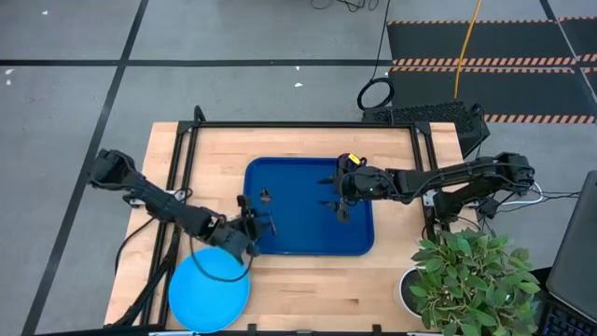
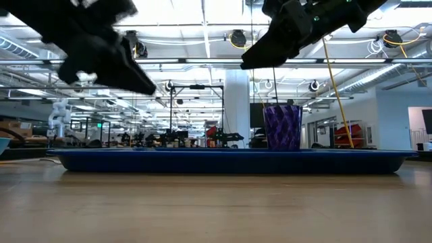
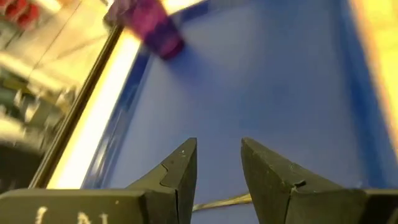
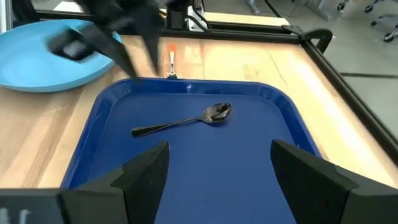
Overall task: Pick and place plate/cup/fork/spoon on tray
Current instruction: Put the light blue plate on the blue serving tray to the bottom left of the violet glass
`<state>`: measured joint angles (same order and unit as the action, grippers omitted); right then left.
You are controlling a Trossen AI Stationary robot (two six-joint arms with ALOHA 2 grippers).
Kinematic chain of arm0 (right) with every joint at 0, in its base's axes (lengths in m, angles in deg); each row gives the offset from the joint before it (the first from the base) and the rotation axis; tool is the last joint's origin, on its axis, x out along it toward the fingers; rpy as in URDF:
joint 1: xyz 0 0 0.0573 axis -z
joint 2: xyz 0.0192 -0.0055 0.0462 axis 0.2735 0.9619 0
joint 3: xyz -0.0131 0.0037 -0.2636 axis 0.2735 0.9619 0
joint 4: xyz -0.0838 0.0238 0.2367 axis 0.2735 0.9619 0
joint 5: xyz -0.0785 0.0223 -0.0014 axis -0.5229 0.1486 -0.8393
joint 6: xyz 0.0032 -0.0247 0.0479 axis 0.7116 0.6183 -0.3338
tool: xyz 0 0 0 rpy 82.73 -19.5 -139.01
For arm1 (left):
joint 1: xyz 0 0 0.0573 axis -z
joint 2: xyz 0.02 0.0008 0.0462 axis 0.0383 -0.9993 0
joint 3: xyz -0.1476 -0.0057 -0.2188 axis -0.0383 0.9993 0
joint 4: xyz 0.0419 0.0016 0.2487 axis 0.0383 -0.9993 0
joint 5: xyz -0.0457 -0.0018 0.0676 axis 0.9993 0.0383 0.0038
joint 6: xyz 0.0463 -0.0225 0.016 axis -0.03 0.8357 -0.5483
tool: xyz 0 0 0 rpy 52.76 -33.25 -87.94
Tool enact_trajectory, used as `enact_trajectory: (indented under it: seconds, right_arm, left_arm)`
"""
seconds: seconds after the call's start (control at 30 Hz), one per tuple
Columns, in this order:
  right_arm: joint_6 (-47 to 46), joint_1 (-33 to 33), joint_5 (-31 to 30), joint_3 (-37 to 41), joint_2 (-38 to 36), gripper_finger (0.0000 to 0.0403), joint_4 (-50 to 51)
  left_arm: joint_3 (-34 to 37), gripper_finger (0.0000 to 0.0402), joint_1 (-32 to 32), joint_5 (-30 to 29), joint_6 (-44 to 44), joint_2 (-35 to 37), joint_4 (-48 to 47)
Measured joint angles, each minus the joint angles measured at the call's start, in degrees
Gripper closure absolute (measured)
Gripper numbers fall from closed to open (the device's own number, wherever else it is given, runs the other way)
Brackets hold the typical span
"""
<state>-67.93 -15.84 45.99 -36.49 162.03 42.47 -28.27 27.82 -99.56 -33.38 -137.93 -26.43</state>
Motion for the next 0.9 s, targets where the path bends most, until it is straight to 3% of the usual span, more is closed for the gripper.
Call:
enact_trajectory:
  seconds: [0.27, 0.4, 0.57, 0.63, 0.9]
  right_arm:
    - [-3.72, 0.00, 0.12, 0.00, 0.00, 0.0131, 3.81]
    - [-4.99, 0.00, 0.15, 0.02, 0.00, 0.0131, 6.01]
    - [-4.99, 0.00, 0.15, 0.02, 0.01, 0.0131, 8.24]
    - [-4.55, 0.08, 0.04, 0.02, 0.01, 0.0131, 8.44]
    - [-2.80, 1.01, 0.09, 0.02, 0.02, 0.0131, 8.43]
  left_arm:
    - [0.19, 0.0273, -10.58, 2.91, 10.05, -1.49, -10.26]
    - [0.15, 0.0273, -12.64, 9.53, 9.41, -0.94, -10.07]
    - [-3.09, 0.0273, -9.52, 25.71, 9.94, 1.38, -14.08]
    - [-5.02, 0.0273, -7.20, 29.64, 10.69, 1.63, -18.20]
    - [-10.76, 0.0273, 2.51, 28.66, 3.31, 1.67, -30.80]
